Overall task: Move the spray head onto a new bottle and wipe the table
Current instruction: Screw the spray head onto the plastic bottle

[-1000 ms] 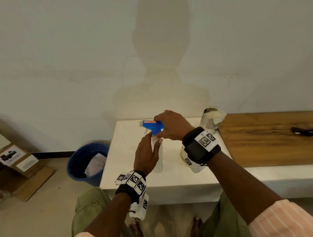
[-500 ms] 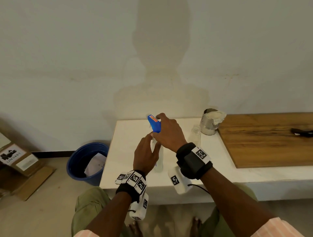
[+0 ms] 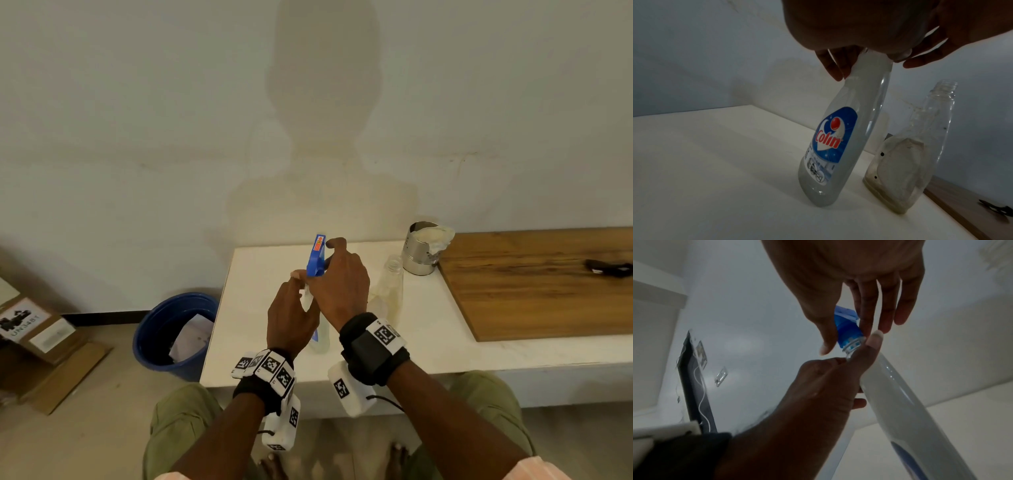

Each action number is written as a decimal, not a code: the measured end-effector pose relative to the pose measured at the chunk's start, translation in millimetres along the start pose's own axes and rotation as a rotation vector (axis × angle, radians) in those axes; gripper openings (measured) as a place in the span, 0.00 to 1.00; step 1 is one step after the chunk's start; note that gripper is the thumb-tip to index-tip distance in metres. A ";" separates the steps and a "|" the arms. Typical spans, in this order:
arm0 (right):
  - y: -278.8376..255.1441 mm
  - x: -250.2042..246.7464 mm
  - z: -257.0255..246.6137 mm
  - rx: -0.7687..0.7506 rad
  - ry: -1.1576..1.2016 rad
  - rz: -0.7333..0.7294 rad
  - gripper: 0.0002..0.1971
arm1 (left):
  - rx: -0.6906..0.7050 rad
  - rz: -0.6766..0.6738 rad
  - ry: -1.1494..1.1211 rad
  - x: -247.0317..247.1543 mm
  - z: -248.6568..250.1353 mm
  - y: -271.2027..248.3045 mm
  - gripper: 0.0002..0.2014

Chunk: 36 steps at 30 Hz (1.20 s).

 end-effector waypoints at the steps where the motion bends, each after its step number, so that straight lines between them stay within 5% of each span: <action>1: -1.7 0.3 0.7 0.009 0.050 -0.008 0.37 | -0.005 0.003 0.006 -0.1 -0.7 0.1 0.20; 11: -4.8 5.6 11.7 0.039 0.132 0.071 0.34 | 0.084 0.030 0.073 -6.7 3.2 -0.9 0.18; 20: -11.3 8.7 12.5 0.081 0.273 0.050 0.19 | 0.057 -0.043 0.006 -3.1 4.7 4.3 0.17; 30: -16.2 12.0 17.8 0.117 0.312 0.044 0.27 | -0.009 0.015 -0.001 -5.2 11.5 1.6 0.21; 36: -16.5 10.8 21.7 0.150 0.240 0.092 0.27 | 0.027 -0.071 0.067 -9.0 16.5 -4.6 0.17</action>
Point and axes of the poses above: each hand's wrist, its own y-axis towards the middle knuckle, its own x-axis out of the palm, z = x × y, the point moved 1 cm from there along y, towards the middle knuckle, and after that the axes turned 2 degrees about -y, right-handed, at the moved point
